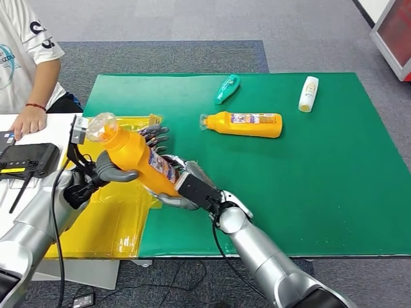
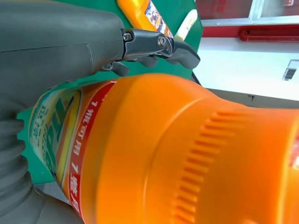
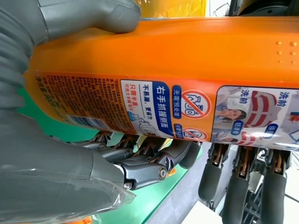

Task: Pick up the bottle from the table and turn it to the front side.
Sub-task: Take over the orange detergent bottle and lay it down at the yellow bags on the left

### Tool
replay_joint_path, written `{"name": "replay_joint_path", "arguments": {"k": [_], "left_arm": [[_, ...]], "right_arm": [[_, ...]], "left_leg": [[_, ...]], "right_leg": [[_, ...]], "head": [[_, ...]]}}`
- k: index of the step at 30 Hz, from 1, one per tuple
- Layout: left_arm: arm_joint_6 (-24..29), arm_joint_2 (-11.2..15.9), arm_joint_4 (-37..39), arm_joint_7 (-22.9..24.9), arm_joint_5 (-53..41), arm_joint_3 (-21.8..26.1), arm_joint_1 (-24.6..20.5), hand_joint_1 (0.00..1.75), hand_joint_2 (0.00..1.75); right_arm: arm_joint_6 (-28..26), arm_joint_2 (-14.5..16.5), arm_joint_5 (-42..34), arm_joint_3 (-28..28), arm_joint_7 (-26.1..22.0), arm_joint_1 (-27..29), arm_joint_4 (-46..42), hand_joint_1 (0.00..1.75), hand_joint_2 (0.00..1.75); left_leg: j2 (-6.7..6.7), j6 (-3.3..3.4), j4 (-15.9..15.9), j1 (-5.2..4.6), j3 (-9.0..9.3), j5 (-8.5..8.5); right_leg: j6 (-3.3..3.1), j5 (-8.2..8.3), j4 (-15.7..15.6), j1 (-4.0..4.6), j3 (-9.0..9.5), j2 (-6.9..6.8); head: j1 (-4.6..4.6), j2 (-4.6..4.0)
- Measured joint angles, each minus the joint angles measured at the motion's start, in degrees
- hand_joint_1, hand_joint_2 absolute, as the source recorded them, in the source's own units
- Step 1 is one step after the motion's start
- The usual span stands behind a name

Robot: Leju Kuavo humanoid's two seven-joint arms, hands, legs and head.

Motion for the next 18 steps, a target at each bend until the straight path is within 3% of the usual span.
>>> {"name": "replay_joint_path", "arguments": {"k": [18], "left_arm": [[3.24,0.00,0.09,-0.98,-1.53,-0.23,1.72,0.00,1.75]], "right_arm": [[-6.56,0.03,6.27,1.85,2.67,0.51,0.35,1.75,1.75]], "left_leg": [[0.00,0.02,0.00,0.00,0.00,-0.02]], "right_leg": [[0.00,-0.01,0.00,0.00,0.00,0.00]], "head": [[0.01,0.01]]}}
